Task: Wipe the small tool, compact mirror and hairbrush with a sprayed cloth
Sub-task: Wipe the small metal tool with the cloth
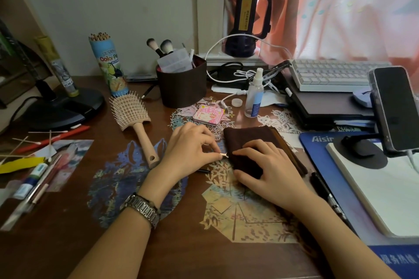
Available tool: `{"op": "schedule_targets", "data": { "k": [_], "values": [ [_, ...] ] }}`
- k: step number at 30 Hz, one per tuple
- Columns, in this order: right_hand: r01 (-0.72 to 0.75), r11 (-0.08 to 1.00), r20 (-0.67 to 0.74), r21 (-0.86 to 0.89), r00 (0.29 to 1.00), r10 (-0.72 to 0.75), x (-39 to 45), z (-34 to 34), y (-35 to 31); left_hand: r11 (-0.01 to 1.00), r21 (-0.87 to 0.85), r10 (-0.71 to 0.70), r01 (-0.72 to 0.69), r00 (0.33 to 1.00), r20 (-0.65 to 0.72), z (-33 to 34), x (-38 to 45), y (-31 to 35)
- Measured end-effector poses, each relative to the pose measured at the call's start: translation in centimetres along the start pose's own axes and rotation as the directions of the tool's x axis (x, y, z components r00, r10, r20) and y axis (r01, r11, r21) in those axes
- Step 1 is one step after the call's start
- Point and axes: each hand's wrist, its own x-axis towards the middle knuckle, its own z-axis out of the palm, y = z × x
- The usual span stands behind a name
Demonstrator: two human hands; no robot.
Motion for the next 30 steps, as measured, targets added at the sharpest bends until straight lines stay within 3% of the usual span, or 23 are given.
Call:
{"op": "schedule_targets", "data": {
  "k": [6, 13, 20, 30],
  "values": [
    [-0.009, 1.000, -0.006, 0.004, 1.000, 0.009, 0.0, 0.1, 0.2, 0.999, 0.040, 0.011, -0.012, 1.000, 0.017, -1.0, -0.4, -0.8],
    [-0.010, 1.000, -0.006, 0.009, 1.000, 0.010, 0.1, 0.1, 0.2, 0.993, 0.098, -0.067, 0.067, 0.998, -0.001, -2.5, -1.2, -2.6],
    [0.049, 0.998, -0.020, 0.040, 0.999, -0.048, 0.2, 0.0, -0.7, 0.997, 0.076, -0.024, 0.018, 0.996, 0.085, -2.4, -1.1, -2.3],
    [0.088, 0.995, 0.028, -0.042, 0.996, -0.087, 1.0, 0.4, -1.4, 0.999, 0.015, -0.033, 0.032, 0.995, 0.091, -2.1, -1.1, -2.4]
  ]
}}
